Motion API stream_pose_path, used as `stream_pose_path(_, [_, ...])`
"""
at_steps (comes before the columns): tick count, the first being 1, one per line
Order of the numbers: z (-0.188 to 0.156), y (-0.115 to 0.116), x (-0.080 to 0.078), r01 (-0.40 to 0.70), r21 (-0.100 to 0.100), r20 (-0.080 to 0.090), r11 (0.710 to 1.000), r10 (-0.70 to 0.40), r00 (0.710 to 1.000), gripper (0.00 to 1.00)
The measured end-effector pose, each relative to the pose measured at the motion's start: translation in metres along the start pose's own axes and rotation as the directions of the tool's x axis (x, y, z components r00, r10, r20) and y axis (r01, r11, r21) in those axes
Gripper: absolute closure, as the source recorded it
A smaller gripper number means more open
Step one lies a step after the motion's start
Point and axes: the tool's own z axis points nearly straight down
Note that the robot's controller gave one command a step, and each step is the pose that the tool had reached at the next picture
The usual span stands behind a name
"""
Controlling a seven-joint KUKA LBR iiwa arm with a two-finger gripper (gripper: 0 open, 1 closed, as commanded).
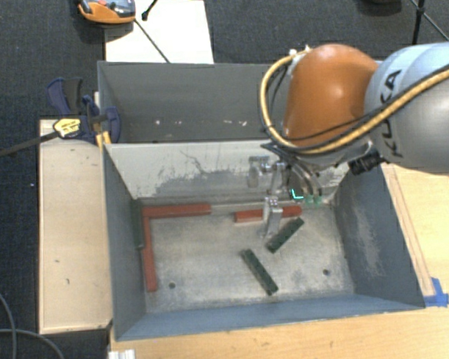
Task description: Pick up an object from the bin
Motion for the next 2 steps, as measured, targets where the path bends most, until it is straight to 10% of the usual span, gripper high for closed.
stream_pose_path(2, [0.036, -0.006, -0.001, -0.013, -0.002, 0.016, 1.0, 0.013, 1.0, 0.0])
